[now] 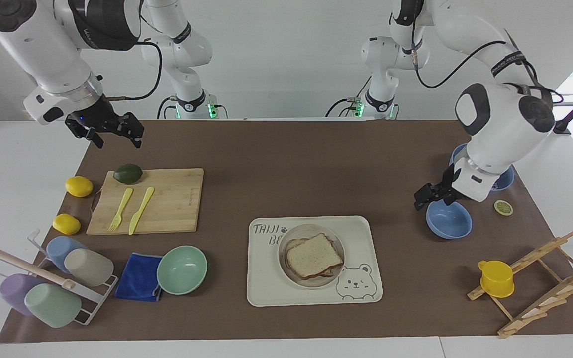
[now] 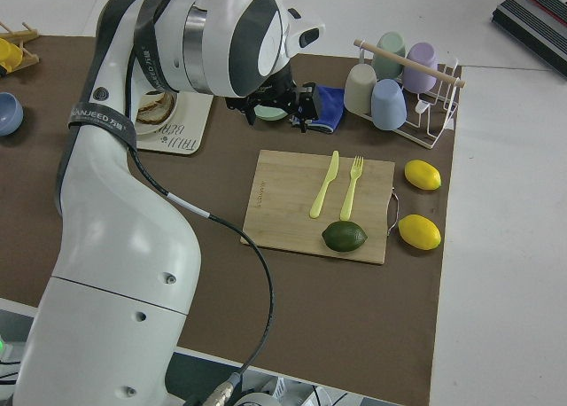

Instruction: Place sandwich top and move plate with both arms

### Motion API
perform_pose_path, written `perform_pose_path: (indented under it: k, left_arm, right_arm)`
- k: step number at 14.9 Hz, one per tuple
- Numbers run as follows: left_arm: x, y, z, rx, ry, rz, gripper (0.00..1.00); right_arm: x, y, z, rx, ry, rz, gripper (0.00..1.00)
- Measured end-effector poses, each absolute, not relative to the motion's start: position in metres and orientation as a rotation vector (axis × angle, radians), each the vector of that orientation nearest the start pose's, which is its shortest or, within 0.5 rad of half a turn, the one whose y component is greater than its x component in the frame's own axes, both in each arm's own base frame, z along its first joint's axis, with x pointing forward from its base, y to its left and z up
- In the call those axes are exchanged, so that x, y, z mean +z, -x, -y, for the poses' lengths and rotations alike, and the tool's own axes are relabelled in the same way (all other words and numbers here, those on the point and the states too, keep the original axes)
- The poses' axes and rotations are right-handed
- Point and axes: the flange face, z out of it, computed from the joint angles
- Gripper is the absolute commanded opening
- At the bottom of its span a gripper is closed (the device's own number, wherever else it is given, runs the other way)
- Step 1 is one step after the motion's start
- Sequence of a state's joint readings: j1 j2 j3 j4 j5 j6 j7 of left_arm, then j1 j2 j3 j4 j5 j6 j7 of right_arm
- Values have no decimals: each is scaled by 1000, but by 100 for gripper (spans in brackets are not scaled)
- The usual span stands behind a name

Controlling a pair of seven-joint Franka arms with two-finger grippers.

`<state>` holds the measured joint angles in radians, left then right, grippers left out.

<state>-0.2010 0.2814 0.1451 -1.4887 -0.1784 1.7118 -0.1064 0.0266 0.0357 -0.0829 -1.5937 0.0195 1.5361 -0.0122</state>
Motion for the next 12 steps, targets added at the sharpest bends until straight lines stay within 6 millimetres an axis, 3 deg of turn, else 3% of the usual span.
perform_pose_path:
  k: [5, 8, 12]
  left_arm:
    - [568, -586, 39, 95, 3249, 87, 100]
    - [573, -550, 30, 108, 3195, 27, 100]
    - [575, -542, 31, 83, 3171, -36, 100]
  right_arm:
    - [591, -559, 29, 144, 3118, -69, 100]
    - [591, -559, 29, 144, 3118, -69, 100]
    - [591, -559, 29, 144, 3118, -69, 100]
